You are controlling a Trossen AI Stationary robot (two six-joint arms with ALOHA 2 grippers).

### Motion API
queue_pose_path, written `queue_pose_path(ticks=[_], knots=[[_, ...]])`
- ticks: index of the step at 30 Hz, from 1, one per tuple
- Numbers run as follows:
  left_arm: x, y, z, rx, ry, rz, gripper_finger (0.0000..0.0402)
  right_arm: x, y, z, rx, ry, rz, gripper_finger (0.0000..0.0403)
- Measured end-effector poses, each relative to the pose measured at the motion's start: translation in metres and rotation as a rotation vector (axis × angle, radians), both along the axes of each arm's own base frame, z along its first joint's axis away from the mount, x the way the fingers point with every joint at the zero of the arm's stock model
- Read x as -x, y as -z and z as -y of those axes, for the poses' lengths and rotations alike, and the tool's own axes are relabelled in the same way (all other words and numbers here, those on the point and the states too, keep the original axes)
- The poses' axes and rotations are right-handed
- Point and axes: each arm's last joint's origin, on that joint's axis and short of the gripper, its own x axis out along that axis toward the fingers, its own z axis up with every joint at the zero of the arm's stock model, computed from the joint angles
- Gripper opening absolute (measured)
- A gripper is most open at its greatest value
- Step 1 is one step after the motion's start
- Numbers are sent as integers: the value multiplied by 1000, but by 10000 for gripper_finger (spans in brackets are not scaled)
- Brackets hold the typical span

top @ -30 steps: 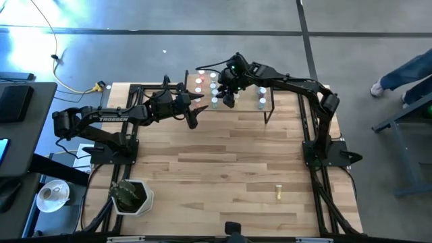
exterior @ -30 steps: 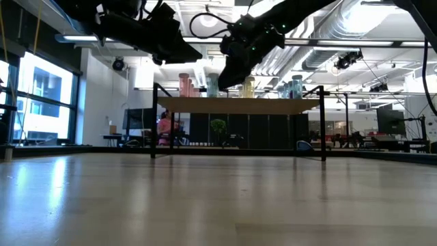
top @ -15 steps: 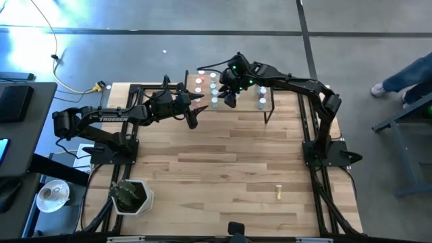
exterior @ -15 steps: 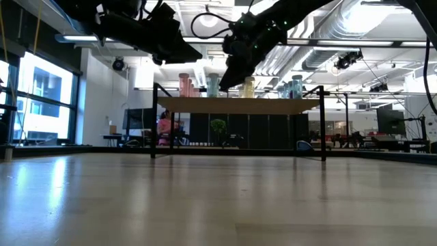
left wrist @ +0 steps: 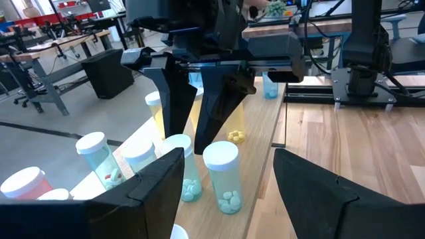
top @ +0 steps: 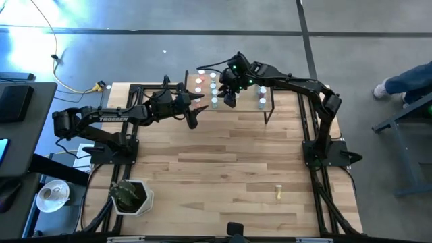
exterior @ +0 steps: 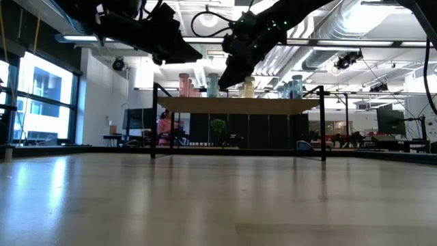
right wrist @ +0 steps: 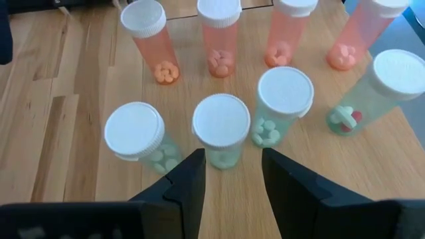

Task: Pick and place medicine bottles onto shelf by color
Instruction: Put the light blue medicine bottle on the shelf, then adjust the medicine bottles on the shelf

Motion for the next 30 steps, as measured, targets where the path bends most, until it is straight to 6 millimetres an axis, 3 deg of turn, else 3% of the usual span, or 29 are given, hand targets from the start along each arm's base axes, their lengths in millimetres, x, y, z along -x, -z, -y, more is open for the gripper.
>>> queue_pose_path(ticks=[15, 30], knots=[[0, 0, 0, 0, 0, 0, 223, 3, 0, 0, 30, 34, -42, 140], [0, 0, 0, 1, 3, 0, 223, 14, -24, -7, 54, 32, 5, 140]])
